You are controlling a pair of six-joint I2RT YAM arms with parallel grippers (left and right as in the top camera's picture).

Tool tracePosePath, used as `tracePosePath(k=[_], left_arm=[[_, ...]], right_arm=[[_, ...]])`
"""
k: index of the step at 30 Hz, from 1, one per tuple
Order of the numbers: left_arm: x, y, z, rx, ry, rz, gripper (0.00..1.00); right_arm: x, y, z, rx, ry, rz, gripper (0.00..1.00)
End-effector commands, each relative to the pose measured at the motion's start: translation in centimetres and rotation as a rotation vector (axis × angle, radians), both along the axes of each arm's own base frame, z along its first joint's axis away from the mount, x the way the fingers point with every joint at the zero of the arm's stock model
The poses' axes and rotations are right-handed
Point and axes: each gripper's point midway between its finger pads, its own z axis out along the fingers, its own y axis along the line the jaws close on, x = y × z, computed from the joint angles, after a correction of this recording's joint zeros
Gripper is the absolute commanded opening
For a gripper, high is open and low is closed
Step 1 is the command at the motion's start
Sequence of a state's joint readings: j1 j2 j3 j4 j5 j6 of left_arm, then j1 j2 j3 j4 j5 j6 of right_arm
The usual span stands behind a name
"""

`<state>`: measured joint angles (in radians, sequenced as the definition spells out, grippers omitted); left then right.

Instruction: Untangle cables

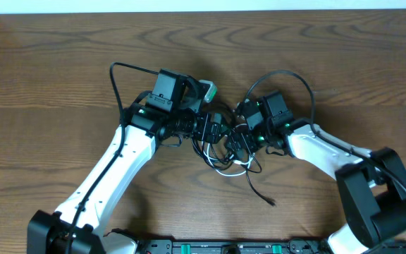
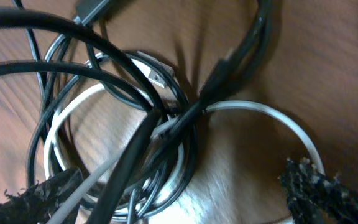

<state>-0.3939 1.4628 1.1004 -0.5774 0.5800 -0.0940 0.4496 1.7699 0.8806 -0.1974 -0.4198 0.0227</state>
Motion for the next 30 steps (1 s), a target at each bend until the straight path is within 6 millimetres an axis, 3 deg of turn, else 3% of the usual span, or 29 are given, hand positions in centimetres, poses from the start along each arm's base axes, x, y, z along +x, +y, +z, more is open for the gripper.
tracePosePath(k=[1, 5, 9, 13, 15, 19, 22, 23, 27, 30], left_arm=[[0.5, 0.6, 0.6, 0.018, -0.011, 0.062, 0.91], [0.4, 0.7, 0.6, 0.02, -0.007, 0.062, 0.9], [0.4, 0.6, 0.6, 0.021, -0.005, 0.061, 0.91], [0.3, 0.9, 0.3, 0.036, 0.001, 0.068, 0.9], [0.8, 1.6, 0.0, 0.08, -0.014, 0.097, 0.91], [1.8, 3.1, -0.6, 0.164, -0.053, 0.155, 0.91], [2.0, 3.5, -0.7, 0.181, -0.063, 0.168, 0.9], [2.1, 3.5, -0.7, 0.184, -0.065, 0.17, 0.91], [2.2, 3.6, -0.6, 0.186, -0.07, 0.173, 0.91], [2.1, 2.9, -0.3, 0.152, -0.071, 0.154, 0.98]], right_arm=[[-0.6, 0.9, -1.2, 0.068, 0.108, -0.078, 0.97], [1.1, 1.6, -0.2, 0.116, 0.041, -0.1, 0.88], [2.5, 1.7, 0.3, 0.129, 0.005, -0.152, 0.53], [3.3, 2.3, 1.4, 0.177, -0.017, -0.164, 0.03], [3.8, 3.0, 3.1, 0.222, -0.036, -0.15, 0.01], [6.0, 3.1, 9.8, 0.286, -0.136, -0.153, 0.01], [8.0, 1.8, 18.5, 0.311, -0.292, -0.177, 0.01], [8.2, 1.6, 20.4, 0.315, -0.326, -0.178, 0.01], [7.5, 0.4, 31.4, 0.354, -0.535, -0.136, 0.01], [6.3, -0.4, 36.9, 0.362, -0.652, -0.122, 0.01]])
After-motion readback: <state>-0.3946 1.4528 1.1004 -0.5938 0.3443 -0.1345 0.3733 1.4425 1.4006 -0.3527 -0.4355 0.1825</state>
